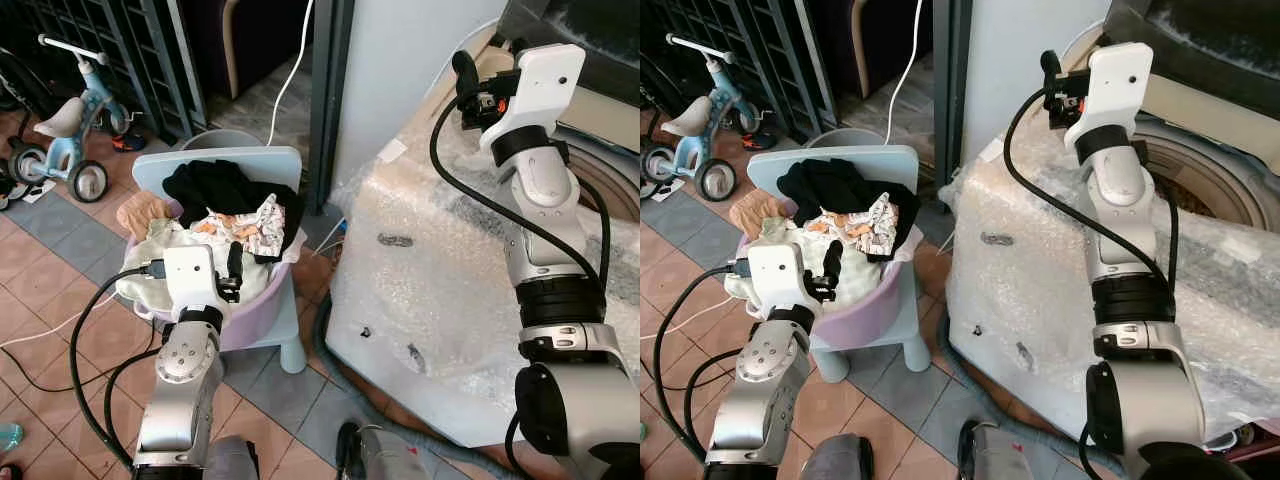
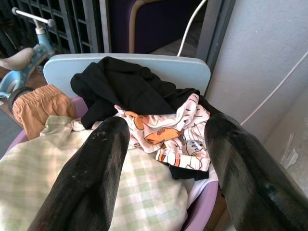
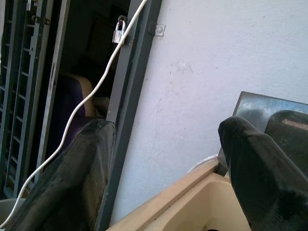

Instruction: Clothes washing

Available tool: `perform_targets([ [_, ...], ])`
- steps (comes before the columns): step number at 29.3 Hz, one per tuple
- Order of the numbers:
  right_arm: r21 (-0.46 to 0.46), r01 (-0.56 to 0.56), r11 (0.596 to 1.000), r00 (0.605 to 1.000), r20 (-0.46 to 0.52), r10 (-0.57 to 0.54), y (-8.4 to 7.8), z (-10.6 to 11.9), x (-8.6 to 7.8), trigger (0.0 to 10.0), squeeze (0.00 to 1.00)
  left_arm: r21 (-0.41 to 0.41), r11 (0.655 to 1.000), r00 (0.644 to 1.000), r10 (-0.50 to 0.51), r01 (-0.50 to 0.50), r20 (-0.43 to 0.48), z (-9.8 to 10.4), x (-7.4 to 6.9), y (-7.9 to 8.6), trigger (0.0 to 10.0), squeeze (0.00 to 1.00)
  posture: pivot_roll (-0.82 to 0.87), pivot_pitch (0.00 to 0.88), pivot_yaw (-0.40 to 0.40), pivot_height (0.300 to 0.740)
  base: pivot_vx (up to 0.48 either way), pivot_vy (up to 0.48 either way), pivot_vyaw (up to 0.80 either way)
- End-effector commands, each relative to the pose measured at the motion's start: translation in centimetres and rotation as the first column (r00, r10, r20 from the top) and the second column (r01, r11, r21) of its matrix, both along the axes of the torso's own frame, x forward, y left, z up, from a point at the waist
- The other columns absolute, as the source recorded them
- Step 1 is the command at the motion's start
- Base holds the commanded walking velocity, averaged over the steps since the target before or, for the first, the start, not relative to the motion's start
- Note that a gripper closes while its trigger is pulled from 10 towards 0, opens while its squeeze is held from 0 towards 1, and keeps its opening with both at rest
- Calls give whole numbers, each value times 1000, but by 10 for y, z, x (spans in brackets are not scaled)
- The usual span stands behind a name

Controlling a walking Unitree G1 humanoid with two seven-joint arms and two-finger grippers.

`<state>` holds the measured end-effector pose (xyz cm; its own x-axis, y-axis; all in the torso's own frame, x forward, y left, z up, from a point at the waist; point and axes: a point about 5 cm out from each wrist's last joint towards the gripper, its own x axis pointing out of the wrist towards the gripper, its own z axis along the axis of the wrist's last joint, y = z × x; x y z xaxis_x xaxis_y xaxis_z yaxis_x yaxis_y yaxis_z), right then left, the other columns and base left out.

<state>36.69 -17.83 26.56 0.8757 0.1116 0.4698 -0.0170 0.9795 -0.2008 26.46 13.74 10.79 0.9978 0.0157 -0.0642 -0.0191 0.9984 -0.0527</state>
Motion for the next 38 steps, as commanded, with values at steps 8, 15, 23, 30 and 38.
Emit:
perform_targets([
  [8, -8, 73, 997, 997, -30, -73, -5, -21, -11, 10000, 1000, -7, 1000, 999, -19, 19, -26, -5, -3, -1, 10000, 0, 33, 128, -19, 740, 0, 0, 0],
  [15, -29, 60, 998, 998, -33, -61, 0, -22, -13, 10000, 102, -11, 1000, 999, -29, 28, -27, -4, -2, -3, 10000, 0, 33, 127, -20, 740, 0, 87, 0],
  [23, -43, -20, 999, 991, -130, 14, 8, -37, -13, 10000, 0, -6, 999, 999, -34, 34, -30, -4, -1, -3, 10000, 0, 30, 126, -17, 740, 0, 437, 0],
  [30, -40, -65, 997, 983, -176, 57, 10, -45, -16, 10000, 0, -3, 999, 999, -37, 37, -28, -4, 1, -4, 10000, 0, 28, 122, -17, 740, 0, 465, 0],
  [38, -92, -135, 987, 962, -249, 109, 9, -56, -17, 10000, 0, 33, 998, 999, -50, 50, 1, -2, 3, -6, 10000, 0, 19, 108, 11, 740, 0, 234, 0],
])
